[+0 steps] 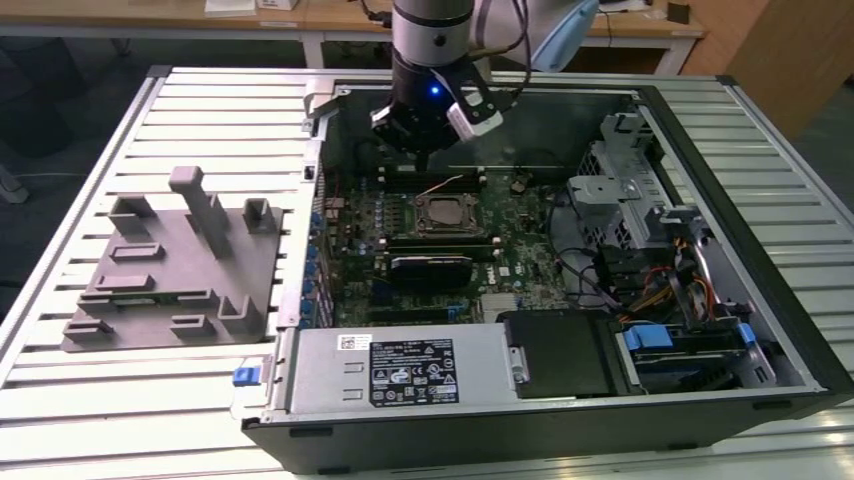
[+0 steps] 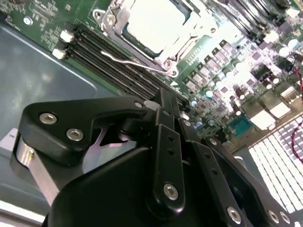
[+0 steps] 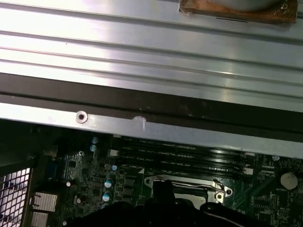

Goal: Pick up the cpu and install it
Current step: 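Install the first cpu locking lever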

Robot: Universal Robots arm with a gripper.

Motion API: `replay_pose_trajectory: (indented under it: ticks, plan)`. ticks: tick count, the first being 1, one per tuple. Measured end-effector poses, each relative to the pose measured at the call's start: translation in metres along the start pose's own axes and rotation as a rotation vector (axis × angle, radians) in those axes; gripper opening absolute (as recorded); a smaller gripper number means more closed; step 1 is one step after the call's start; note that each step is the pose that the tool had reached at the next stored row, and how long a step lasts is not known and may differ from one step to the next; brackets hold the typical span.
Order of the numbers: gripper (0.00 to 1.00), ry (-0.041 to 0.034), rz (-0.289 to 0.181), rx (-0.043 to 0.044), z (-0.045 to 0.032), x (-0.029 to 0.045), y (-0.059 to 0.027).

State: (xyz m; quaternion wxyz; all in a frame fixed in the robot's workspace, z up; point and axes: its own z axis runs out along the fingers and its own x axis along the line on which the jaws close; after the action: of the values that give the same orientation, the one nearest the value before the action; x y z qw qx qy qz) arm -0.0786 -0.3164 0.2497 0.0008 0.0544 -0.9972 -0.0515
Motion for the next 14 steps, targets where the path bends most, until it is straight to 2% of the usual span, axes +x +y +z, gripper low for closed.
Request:
replay_pose_trajectory:
  ticks: [5, 14]
  plan:
    - [0.11, 0.0, 0.0, -0.0001, 0.0023, -0.0088, -0.0013]
    - [0.11, 0.0002, 0.0, 0.0003, 0.0037, -0.0103, -0.0016]
